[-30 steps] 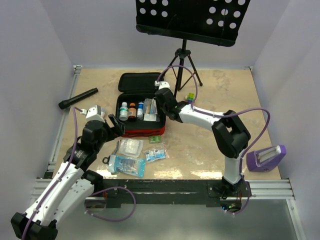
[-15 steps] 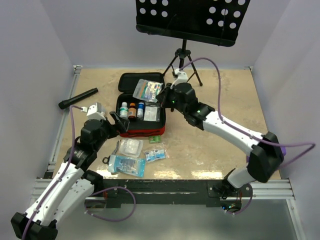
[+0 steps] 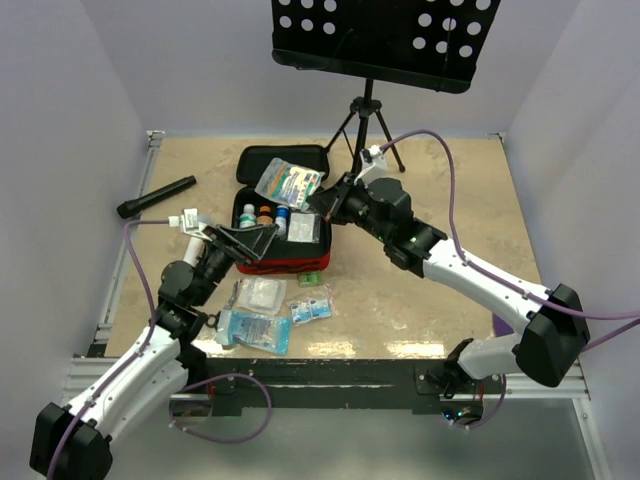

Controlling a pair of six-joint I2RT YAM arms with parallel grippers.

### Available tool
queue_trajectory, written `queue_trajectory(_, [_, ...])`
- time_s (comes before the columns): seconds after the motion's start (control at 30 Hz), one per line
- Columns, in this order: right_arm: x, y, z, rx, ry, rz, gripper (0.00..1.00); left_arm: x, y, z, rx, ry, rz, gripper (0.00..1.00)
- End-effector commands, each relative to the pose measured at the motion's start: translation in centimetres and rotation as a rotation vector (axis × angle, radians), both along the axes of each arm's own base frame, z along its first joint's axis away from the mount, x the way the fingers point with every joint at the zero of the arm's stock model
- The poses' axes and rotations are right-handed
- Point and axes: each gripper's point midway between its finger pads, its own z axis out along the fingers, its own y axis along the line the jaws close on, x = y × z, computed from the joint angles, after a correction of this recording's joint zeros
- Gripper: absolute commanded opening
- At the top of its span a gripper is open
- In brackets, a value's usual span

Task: Organize the medicine kit
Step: Pick up the medical item at the center of the board.

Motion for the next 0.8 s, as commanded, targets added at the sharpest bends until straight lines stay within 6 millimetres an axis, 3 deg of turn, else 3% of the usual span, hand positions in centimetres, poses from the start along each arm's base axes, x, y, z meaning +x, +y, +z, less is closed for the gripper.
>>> queue_trajectory(0.0, [-1.2,1.1,2.2,0.096,-0.028,0.044,0.0,-0.2,-0.2,3.8,-0.062,-0.171,0.001,1.0])
queue_trajectory(0.3, [-3.5,3.0,2.6,0.114,-0.022,0.107,0.0,1.7,-1.3,3.3,-0.054,-0.171,-0.013,0.95])
queue_trajectory(0.53, [-4.8,2.9,2.6,0.119,-0.017,0.115,0.0,2.7,-0.9,3.5,-0.061,-0.162,0.034,0.87])
queue_trajectory(0.77, [-5.8,2.7,1.9,0.124,-0.001,0.124,0.0,2.3,-0.4,4.6,-0.093,-0.191,0.048,0.76])
